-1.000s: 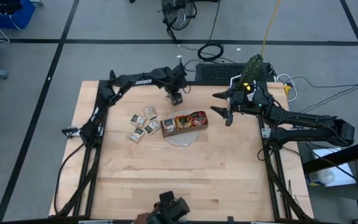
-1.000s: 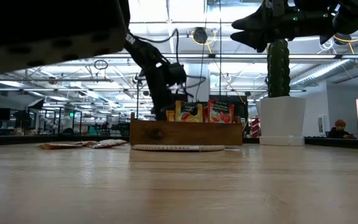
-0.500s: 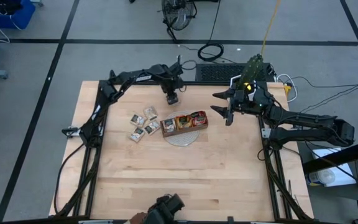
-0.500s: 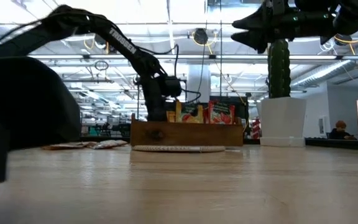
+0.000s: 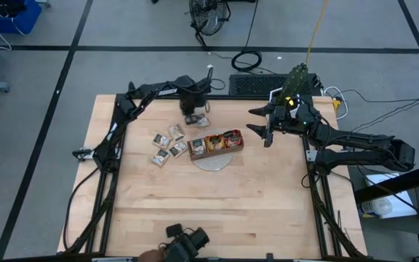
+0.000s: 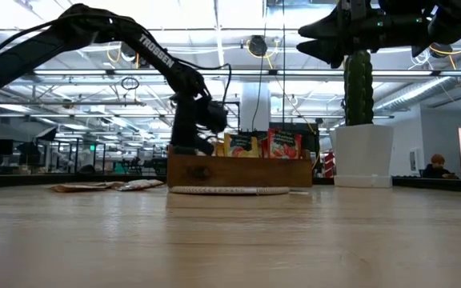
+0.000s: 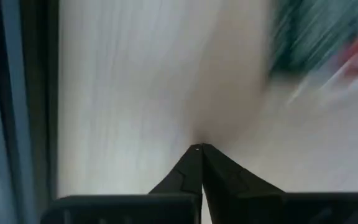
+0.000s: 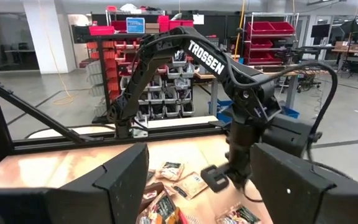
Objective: Pick & Place Tea
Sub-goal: Put the tan gold tea bag into the left section of the wood organizer
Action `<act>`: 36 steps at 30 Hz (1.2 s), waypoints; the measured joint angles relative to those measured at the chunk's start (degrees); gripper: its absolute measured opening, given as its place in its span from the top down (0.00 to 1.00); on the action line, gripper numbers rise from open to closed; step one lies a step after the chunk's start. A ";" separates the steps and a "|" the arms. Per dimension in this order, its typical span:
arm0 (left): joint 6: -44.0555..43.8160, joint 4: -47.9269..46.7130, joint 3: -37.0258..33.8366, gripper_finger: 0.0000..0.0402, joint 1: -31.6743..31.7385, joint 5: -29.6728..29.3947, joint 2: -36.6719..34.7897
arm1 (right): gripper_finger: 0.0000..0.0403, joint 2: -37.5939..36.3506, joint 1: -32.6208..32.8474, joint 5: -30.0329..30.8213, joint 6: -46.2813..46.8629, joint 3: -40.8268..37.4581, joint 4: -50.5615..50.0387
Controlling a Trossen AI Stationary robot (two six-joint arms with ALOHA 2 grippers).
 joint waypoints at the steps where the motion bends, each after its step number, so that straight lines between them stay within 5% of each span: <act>1: -0.19 -1.33 -0.14 0.97 0.15 -1.97 0.02 | 0.35 -0.02 0.00 0.00 -0.20 0.00 -0.22; 6: 0.02 -5.47 -0.42 0.99 0.69 -7.98 -0.51 | 0.35 0.00 0.00 -0.02 -0.98 0.00 -1.42; 12: 0.76 7.01 -1.76 0.99 -1.68 12.46 -6.71 | 0.35 -0.02 0.00 -0.02 -1.05 0.00 -3.26; 18: 2.46 18.55 -9.20 1.00 -7.57 16.78 -7.60 | 0.35 -0.02 0.00 -0.04 -1.07 0.00 -4.25; 26: -0.27 22.17 -11.62 1.00 -7.24 11.81 -8.90 | 0.35 -0.65 0.00 -0.11 -1.36 0.00 -4.43; 36: -3.98 11.30 -12.23 1.00 -0.77 8.28 -9.14 | 0.35 -1.00 0.00 -1.75 0.02 0.00 -3.93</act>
